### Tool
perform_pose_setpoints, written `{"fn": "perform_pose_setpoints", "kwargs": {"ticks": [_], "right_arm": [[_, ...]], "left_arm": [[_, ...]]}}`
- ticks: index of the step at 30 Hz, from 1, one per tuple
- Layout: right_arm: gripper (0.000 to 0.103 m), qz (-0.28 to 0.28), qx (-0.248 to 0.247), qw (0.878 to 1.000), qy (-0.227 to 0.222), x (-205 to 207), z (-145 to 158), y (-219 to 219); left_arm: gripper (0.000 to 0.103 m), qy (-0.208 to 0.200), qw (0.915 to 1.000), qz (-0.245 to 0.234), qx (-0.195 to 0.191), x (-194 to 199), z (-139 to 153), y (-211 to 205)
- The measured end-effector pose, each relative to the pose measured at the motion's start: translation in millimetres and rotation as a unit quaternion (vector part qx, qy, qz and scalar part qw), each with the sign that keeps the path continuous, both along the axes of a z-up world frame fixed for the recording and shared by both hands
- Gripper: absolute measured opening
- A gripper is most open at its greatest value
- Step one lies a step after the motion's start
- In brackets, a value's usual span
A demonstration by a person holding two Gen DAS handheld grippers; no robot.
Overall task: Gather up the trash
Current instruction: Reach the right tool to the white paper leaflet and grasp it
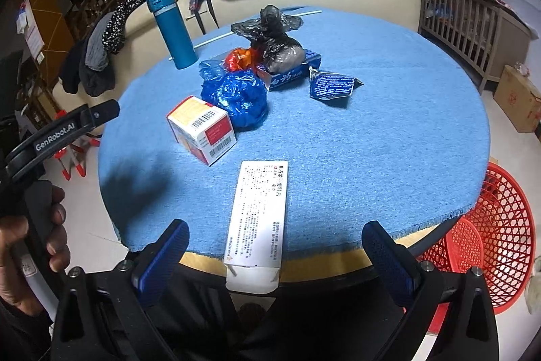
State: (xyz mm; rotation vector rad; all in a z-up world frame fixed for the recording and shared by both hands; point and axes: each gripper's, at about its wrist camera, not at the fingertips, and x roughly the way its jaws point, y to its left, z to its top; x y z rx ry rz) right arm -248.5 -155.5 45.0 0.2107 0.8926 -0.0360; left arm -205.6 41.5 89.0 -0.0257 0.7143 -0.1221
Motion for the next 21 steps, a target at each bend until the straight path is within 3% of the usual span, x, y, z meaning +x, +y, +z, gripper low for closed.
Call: {"fn": "perform_pose_setpoints", "kwargs": {"ticks": [21], "right_arm": [[0.103, 0.024, -0.016, 0.999, 0.015, 2.1, -13.9, 18.0]], "left_arm": [[0.103, -0.003, 1.0, 0.002, -0.004, -3.2, -7.2, 1.9]]}}
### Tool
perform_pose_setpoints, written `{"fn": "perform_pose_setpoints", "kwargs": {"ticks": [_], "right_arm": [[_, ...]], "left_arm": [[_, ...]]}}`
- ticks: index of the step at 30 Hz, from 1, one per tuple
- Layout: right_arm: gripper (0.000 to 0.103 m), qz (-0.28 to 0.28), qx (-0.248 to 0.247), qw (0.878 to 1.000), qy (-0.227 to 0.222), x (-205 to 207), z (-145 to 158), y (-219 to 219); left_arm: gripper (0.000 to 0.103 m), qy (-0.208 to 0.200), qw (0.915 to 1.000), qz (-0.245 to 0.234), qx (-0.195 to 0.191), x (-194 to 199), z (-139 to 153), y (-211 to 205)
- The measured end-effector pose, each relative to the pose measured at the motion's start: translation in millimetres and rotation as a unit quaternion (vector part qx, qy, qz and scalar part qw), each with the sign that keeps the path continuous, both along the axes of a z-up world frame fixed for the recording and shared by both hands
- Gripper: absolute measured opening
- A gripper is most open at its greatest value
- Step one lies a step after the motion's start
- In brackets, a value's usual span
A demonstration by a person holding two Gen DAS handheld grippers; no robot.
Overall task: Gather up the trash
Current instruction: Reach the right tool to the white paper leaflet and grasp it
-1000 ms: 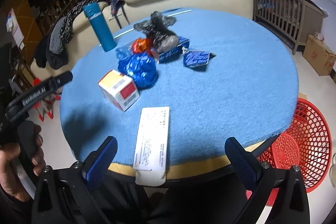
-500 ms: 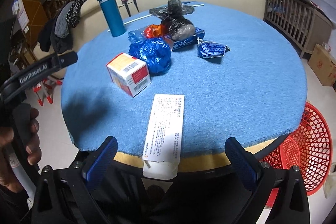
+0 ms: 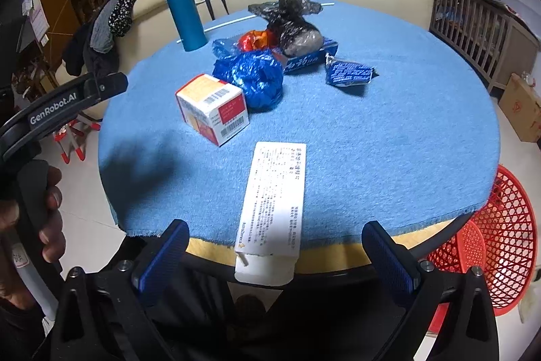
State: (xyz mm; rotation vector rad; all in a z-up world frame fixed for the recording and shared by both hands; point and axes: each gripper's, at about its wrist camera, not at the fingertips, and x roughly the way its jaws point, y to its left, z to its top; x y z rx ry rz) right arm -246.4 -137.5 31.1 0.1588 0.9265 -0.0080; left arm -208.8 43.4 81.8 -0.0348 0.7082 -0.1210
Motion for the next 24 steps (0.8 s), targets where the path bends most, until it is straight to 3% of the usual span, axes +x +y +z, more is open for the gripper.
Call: {"fn": "perform_pose_setpoints", "kwargs": {"ticks": [12, 14, 17, 18, 24], "right_arm": [[0.101, -0.006, -0.043, 0.999, 0.019, 28.5, -18.9, 7.1], [0.094, -0.014, -0.038, 0.999, 0.032, 34.1, -26.1, 2.7], [0.065, -0.014, -0.054, 0.998, 0.032, 38.9, -29.5, -1.4], [0.051, -0.013, -0.051, 0.998, 0.03, 39.2, -29.2, -2.8], [0.048, -0.023, -0.007, 0.999, 0.021, 44.2, -31.4, -27.5]], "left_arm": [[0.103, 0.025, 0.9997, -0.001, -0.004, 12.0, -20.0, 0.7], [0.103, 0.027, 0.9996, -0.006, -0.001, 13.3, -22.7, -3.2], [0.103, 0.033, 0.9993, -0.019, 0.005, 16.3, -27.3, -12.2], [0.103, 0.036, 0.999, -0.025, 0.008, 17.7, -29.0, -16.9], [0.103, 0.039, 0.9962, -0.076, 0.02, 22.0, -29.5, -45.3]]}}
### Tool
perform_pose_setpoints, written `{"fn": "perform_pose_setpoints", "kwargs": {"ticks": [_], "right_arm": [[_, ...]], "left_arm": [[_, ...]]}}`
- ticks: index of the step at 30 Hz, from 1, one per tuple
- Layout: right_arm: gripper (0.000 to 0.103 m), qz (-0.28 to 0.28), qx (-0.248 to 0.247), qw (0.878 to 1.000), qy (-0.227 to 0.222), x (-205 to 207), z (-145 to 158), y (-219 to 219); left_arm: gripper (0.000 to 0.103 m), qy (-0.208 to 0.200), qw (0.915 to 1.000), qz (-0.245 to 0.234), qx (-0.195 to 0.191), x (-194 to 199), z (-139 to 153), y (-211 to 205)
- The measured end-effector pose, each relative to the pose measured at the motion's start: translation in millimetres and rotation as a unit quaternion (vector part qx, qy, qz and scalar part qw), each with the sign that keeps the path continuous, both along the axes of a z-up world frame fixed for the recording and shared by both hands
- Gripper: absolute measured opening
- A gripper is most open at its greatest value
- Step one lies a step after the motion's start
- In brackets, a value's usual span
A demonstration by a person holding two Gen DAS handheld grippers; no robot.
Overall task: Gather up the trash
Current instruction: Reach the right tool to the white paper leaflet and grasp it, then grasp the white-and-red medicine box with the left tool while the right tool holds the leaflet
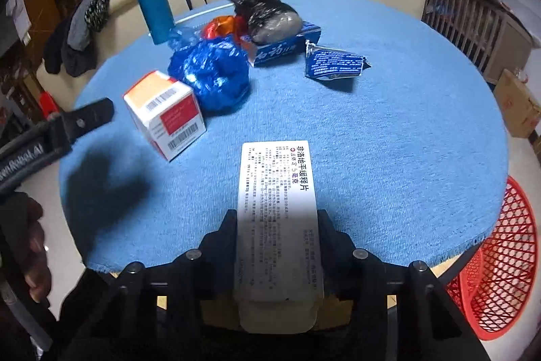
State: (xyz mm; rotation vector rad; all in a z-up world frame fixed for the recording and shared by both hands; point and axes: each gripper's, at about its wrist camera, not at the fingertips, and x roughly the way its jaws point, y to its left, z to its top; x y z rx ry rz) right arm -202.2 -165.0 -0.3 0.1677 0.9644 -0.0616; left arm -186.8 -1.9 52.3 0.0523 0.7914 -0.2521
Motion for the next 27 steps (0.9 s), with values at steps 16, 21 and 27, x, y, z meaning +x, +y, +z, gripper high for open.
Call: {"fn": "perform_pose_setpoints", "kwargs": {"ticks": [16, 21, 27], "right_arm": [[0.048, 0.005, 0.042, 0.999, -0.021, -0.1, 0.2, -13.4], [0.048, 0.006, 0.054, 0.998, -0.025, -3.2, -0.1, -16.5], [0.048, 0.008, 0.061, 0.998, -0.027, -4.4, -0.4, -18.2]], "left_arm": [[0.103, 0.06, 0.9975, 0.034, 0.012, 19.2, -5.2, -51.8], [0.103, 0.052, 0.9952, 0.059, 0.059, 27.4, -6.9, -78.3], [0.101, 0.082, 0.9925, 0.062, 0.067, 30.7, -22.2, -63.6]]}}
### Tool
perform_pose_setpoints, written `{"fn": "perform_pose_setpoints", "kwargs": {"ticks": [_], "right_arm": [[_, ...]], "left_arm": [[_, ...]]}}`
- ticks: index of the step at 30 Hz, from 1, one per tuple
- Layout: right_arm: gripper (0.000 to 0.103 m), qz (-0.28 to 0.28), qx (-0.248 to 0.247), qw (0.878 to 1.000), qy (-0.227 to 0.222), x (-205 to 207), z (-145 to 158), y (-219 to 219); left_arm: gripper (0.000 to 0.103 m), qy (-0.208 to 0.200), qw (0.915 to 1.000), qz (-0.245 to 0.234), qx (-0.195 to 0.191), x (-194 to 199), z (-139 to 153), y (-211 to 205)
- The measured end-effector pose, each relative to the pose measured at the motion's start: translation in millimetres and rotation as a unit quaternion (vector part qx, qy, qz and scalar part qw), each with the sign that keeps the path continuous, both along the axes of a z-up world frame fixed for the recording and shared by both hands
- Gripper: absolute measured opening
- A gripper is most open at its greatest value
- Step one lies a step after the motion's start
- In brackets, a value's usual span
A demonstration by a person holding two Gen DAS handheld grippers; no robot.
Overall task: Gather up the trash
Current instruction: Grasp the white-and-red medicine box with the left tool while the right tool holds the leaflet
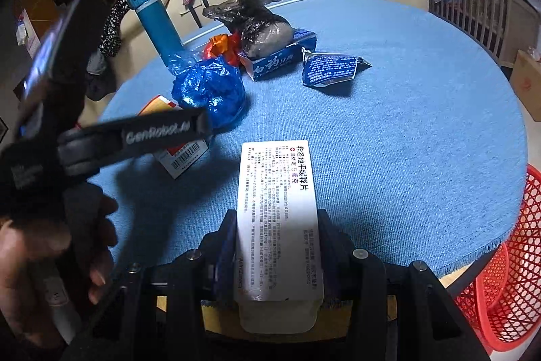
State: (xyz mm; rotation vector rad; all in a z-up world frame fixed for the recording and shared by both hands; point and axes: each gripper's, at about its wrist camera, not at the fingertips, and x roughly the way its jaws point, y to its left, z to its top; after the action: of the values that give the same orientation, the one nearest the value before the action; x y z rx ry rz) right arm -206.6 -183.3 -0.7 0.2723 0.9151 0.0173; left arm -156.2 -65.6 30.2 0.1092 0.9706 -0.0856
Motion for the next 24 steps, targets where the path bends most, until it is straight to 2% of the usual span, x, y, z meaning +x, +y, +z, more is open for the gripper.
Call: {"fn": "perform_pose_setpoints", "kwargs": {"ticks": [1, 5, 6, 8, 10, 12, 17, 20, 21, 22, 23, 24], "right_arm": [[0.048, 0.0, 0.0, 1.0, 0.0, -0.1, 0.2, 0.3], [0.048, -0.001, 0.002, 1.0, -0.001, -0.4, -0.1, -0.3], [0.048, -0.001, 0.001, 1.0, 0.0, 0.3, -0.1, -0.1], [0.048, -0.001, 0.001, 1.0, 0.0, 0.3, 0.1, 0.4], [0.048, -0.001, -0.001, 1.0, 0.001, 0.5, 0.3, 0.5], [0.048, -0.002, -0.004, 1.0, 0.003, 1.4, 0.5, 1.2], [0.048, -0.003, -0.008, 1.0, 0.006, 2.0, 0.9, 2.5], [0.048, -0.002, -0.011, 1.0, 0.007, 1.8, 0.8, 3.1], [0.048, -0.002, -0.012, 1.0, 0.007, 1.7, 0.8, 3.2], [0.048, -0.001, -0.013, 1.0, 0.007, 1.7, 1.0, 3.2], [0.048, 0.0, -0.014, 1.0, 0.007, 1.7, 1.0, 3.1], [0.048, 0.001, -0.015, 1.0, 0.007, 2.1, 1.0, 3.1]], "left_arm": [[0.098, 0.0, 0.9999, -0.004, -0.011, -1.4, -0.7, 6.9], [0.069, 0.016, 0.9996, -0.007, -0.022, -6.4, -6.7, 32.9], [0.064, 0.024, 0.9992, -0.005, -0.03, -6.3, -9.0, 40.4], [0.064, 0.03, 0.9983, -0.003, -0.05, -7.1, -9.3, 51.1], [0.069, 0.027, 0.9972, 0.001, -0.07, -12.2, -6.1, 57.7], [0.082, 0.017, 0.9973, 0.006, -0.071, -13.6, 0.3, 58.8], [0.085, -0.014, 0.9991, -0.032, -0.022, -6.5, 10.1, 31.9], [0.085, -0.011, 0.9996, -0.027, 0.0, 11.2, 1.1, 26.7], [0.081, -0.005, 0.9995, -0.026, -0.015, 14.5, -1.6, 29.9], [0.069, -0.003, 0.9992, -0.025, -0.032, 16.5, -3.1, 34.5], [0.049, 0.002, 0.9989, -0.021, -0.042, 17.0, -4.4, 38.2], [0.048, 0.007, 0.9989, -0.019, -0.043, 17.9, -5.5, 41.3]]}}
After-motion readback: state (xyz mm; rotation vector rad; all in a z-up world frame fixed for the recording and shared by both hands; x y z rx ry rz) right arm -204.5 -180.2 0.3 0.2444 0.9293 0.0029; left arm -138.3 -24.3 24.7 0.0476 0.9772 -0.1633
